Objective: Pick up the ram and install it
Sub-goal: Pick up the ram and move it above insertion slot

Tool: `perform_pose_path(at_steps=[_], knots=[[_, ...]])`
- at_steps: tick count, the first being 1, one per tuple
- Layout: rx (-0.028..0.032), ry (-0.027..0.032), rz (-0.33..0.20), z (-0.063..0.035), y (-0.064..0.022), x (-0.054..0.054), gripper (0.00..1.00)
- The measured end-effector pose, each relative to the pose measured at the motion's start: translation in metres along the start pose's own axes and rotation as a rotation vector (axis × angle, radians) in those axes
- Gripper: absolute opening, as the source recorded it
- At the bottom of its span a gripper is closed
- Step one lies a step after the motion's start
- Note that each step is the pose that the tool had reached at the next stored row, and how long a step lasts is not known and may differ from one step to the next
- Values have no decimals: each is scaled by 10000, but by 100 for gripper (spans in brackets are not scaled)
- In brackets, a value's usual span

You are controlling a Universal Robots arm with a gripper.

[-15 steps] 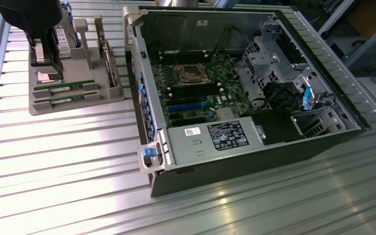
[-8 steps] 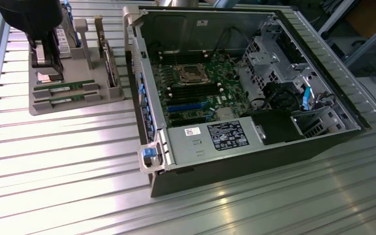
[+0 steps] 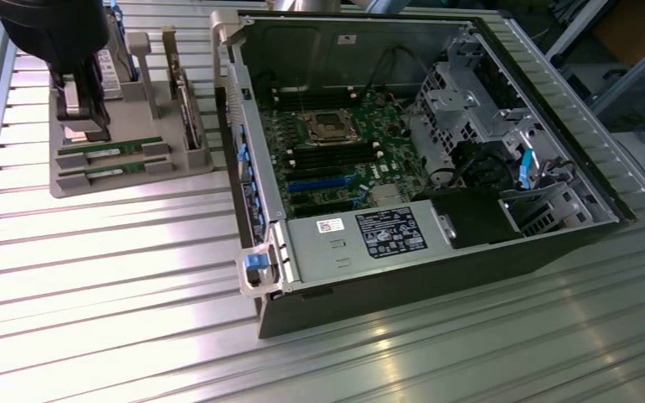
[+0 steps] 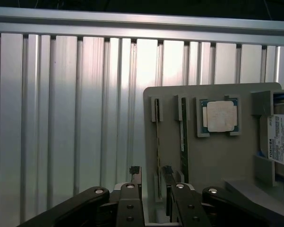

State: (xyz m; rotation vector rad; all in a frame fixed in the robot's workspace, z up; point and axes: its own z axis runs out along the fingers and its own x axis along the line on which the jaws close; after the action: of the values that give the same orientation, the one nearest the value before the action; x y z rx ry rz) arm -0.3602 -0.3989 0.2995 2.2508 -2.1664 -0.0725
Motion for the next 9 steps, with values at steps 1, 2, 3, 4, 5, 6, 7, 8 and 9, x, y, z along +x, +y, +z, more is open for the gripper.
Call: perform_pose_path(at_steps=[1, 2, 3, 4, 5, 6, 7, 8, 9], knots=[[0, 0, -1, 5, 0, 0, 30], [1, -1, -1, 10, -1, 0, 30], [0, 0, -2, 13, -1, 0, 30], [0, 0, -2, 18, -1, 1, 30], [0, 0, -2, 24, -1, 1, 30], [0, -1, -3, 31, -2, 1, 30], [0, -1, -4, 38, -2, 1, 30], [1, -1, -4, 44, -2, 1, 30], [0, -1, -5, 47, -2, 1, 30]])
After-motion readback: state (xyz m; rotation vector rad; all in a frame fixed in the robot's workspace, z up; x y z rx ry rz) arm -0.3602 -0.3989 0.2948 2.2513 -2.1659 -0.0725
